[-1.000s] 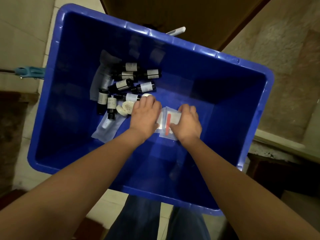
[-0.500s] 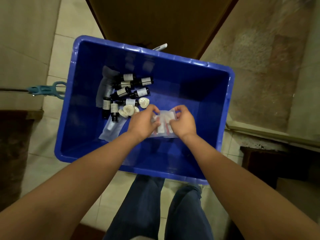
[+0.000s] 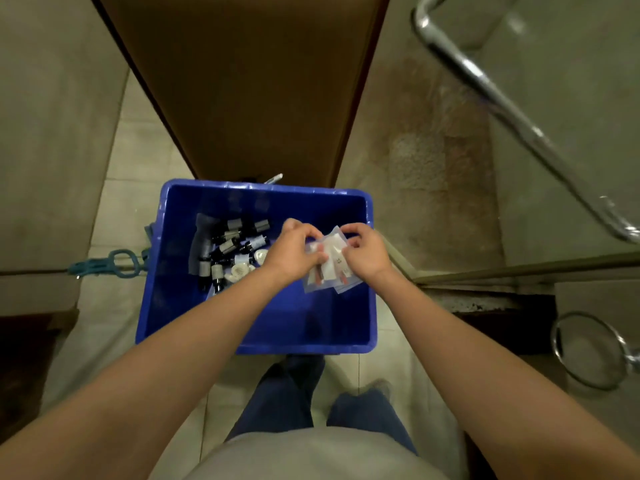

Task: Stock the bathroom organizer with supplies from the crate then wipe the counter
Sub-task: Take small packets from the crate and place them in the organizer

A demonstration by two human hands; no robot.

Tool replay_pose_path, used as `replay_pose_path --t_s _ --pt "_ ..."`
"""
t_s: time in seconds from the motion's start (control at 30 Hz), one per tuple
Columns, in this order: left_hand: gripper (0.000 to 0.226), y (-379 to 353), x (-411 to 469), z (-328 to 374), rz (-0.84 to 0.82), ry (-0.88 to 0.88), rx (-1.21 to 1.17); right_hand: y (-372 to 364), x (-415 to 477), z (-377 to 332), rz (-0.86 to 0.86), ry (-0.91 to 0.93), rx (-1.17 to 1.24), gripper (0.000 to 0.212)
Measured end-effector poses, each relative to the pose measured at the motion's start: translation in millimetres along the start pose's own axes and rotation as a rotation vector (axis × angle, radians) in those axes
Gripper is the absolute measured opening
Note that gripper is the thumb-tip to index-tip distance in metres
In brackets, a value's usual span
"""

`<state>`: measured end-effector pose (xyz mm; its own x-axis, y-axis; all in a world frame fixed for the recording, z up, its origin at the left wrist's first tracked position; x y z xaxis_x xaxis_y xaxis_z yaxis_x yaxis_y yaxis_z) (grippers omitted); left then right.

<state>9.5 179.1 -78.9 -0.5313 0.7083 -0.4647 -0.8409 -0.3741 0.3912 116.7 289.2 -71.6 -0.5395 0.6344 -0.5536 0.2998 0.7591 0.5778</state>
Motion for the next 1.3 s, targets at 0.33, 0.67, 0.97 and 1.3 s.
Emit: replay_pose_path --t_s 0.33,0.67,0.97,1.3 --pt "0.025 -66.7 -3.3 102.4 -0.278 -0.087 0.08 102.4 -50.2 36.1 0.141 -0.07 0.089 0.046" --pt "0.015 -188.8 -60.7 214.4 -0.49 -0.285 0.169 215.4 -166.6 139.6 0.398 -0.227 0.306 0.042" --pt "0.019 -284.1 -133.6 284.5 -0.464 -0.353 0.107 270.9 -283.7 217.5 0.705 -0.293 0.578 0.068" --pt "0.035 -368.9 -228.5 311.3 -0.475 -0.378 -0.03 259.8 -391.7 275.7 0.776 -0.317 1.023 0.097"
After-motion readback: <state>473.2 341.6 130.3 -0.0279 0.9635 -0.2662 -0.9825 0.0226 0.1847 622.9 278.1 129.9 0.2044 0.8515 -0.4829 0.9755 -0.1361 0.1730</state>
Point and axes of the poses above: each hand's wrist, its own x-axis towards the middle knuckle, its own y-axis out of the back of the hand, z = x × y, the point moved 7 cm from there along x, towards the middle knuckle, and after that the axes turned 10 degrees about -x, right-handed, at the moved point
